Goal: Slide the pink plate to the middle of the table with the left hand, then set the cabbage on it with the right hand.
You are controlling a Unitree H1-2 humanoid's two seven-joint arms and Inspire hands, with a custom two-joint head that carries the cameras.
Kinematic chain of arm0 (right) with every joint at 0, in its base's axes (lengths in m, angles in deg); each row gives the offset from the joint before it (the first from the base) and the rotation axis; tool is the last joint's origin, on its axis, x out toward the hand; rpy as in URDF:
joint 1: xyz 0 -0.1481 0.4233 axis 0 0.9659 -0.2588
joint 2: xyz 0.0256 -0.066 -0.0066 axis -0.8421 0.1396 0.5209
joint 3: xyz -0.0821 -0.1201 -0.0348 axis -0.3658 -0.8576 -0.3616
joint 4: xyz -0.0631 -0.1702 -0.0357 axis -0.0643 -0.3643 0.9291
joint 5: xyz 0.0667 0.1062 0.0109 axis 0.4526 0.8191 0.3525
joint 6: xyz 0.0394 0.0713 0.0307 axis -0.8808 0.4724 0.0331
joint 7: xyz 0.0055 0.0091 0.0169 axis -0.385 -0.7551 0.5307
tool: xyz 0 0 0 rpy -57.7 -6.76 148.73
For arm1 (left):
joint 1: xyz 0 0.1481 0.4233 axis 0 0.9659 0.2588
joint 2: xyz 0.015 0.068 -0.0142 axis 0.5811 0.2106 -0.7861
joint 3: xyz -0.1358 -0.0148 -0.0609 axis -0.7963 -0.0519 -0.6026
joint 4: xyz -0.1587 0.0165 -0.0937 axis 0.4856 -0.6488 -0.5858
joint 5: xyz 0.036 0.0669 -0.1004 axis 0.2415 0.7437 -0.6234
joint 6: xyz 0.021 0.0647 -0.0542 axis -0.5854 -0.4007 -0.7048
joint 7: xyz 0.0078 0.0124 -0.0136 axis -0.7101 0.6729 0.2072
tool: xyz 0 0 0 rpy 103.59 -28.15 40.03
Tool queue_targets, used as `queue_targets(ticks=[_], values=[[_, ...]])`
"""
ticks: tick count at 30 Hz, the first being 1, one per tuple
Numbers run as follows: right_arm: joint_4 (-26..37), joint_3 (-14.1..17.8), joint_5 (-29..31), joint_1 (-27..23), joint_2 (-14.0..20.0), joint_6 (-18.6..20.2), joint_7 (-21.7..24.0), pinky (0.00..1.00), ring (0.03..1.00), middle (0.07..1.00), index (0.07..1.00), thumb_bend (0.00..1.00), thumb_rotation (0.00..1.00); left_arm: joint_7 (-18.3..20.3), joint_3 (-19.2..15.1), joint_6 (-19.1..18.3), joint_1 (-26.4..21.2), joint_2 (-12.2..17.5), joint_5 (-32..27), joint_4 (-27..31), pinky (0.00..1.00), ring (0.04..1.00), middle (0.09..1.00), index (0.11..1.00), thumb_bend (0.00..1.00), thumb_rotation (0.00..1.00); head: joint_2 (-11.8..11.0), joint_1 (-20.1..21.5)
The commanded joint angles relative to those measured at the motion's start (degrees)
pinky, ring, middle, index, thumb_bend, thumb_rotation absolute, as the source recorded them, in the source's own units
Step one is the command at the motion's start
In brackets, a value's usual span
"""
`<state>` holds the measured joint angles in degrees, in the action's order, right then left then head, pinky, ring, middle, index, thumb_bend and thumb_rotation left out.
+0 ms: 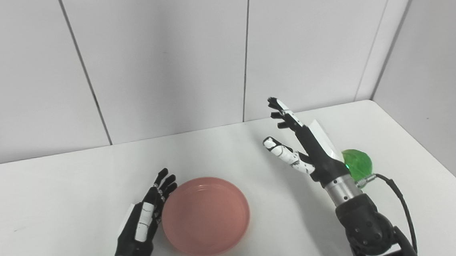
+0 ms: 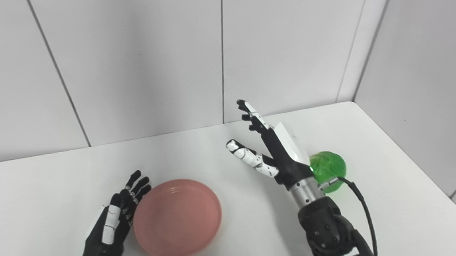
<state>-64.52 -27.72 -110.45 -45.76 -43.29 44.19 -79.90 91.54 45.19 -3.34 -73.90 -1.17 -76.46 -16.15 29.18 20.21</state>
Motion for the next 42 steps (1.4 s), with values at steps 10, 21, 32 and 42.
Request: queue_targets(ticks=[10, 21, 32, 42], values=[[4.8, 8.2, -3.7, -1.7, 9.4, 0.0, -0.8, 0.8, 0.884, 0.911, 0.935, 0.95, 0.79, 4.0, -3.4, -0.3, 2.2, 3.1, -1.9, -7.1, 0.93, 0.936, 0.936, 0.922, 0.93, 0.92, -0.7, 7.8], [8.5, 17.6, -8.0, 3.7, 14.9, 7.5, 1.1, 0.82, 0.903, 0.934, 0.951, 0.95, 0.68, 7.4, -5.1, -0.1, 0.9, 5.2, -3.4, -10.5, 0.9, 0.915, 0.918, 0.91, 0.94, 0.92, -0.1, 11.0], [0.2, 20.2, -7.2, 7.9, 17.7, 11.4, 3.8, 0.81, 0.925, 0.973, 0.993, 1.0, 0.68, 8.7, -6.7, 1.2, 0.1, 6.6, -3.5, -13.1, 0.86, 0.893, 0.902, 0.895, 0.93, 0.92, 1.0, 13.0], [-6.5, 18.0, -3.6, 8.1, 18.8, 10.9, 4.7, 0.79, 0.918, 0.979, 0.994, 1.0, 0.63, 9.1, -7.0, 0.8, 0.2, 7.2, -3.6, -12.9, 0.86, 0.895, 0.902, 0.892, 0.92, 0.91, 1.7, 13.3]])
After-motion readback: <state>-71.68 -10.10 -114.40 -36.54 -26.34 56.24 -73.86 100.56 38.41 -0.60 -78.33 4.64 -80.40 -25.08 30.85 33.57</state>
